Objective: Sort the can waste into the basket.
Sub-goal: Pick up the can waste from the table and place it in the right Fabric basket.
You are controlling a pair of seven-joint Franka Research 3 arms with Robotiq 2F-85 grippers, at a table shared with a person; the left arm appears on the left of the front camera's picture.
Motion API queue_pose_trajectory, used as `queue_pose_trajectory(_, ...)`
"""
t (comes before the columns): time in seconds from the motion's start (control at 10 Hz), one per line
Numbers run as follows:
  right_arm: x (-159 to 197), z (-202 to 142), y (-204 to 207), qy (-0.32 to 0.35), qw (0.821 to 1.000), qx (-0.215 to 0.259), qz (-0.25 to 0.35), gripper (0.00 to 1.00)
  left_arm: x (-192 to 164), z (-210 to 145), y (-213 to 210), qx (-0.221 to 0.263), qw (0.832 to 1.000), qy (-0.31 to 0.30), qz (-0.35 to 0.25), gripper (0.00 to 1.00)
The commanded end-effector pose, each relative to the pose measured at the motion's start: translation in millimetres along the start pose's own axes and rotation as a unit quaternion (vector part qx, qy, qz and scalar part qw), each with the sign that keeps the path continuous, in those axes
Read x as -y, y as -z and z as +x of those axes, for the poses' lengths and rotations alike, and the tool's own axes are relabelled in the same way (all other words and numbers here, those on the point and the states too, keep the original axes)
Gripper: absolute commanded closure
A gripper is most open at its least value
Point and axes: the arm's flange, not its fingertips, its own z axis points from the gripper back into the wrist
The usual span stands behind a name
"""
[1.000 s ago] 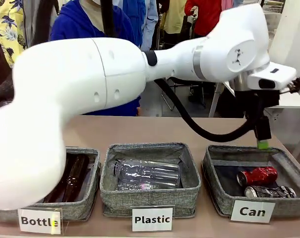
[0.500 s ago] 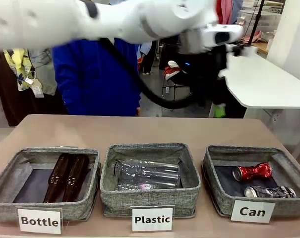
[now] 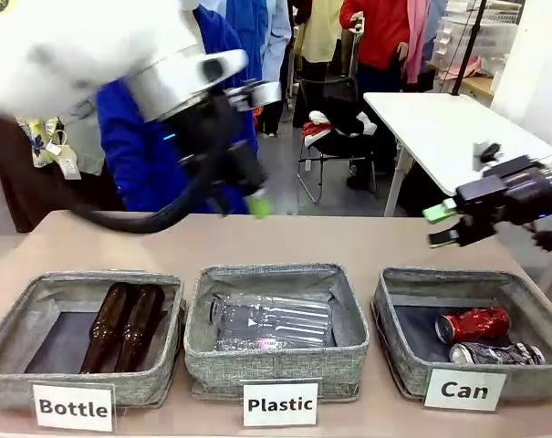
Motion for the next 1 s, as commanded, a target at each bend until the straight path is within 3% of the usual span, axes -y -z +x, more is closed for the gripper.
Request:
queue_pose_trajectory(0.0, 3, -5, 24, 0.014, 0.999, 0.024, 0.046, 0.00, -65, -104, 0, 0.042, 0.996, -0.046, -0.067, 0.00)
queue_pose_trajectory(0.1, 1, -7, 33, 0.034, 0.996, 0.021, 0.085, 0.00, -95, -127, -4, 0.071, 0.988, -0.046, -0.129, 0.00)
queue_pose_trajectory(0.2, 2, -8, 34, 0.042, 0.993, 0.026, 0.110, 0.00, -122, -153, -5, 0.113, 0.979, -0.091, -0.144, 0.00)
queue_pose_trajectory(0.3, 6, -7, 31, 0.052, 0.992, 0.030, 0.112, 0.00, -138, -186, -8, 0.218, 0.955, -0.092, -0.180, 0.00)
queue_pose_trajectory(0.4, 13, -5, 25, 0.068, 0.992, 0.033, 0.106, 0.00, -150, -208, -7, 0.292, 0.934, -0.129, -0.159, 0.00)
queue_pose_trajectory(0.5, 4, -8, 38, 0.042, 0.995, 0.012, 0.095, 0.00, -132, -178, -4, 0.133, 0.975, -0.093, -0.150, 0.00)
queue_pose_trajectory(0.9, 4, -8, 38, 0.042, 0.995, 0.012, 0.095, 0.00, -132, -178, -4, 0.133, 0.975, -0.093, -0.150, 0.00)
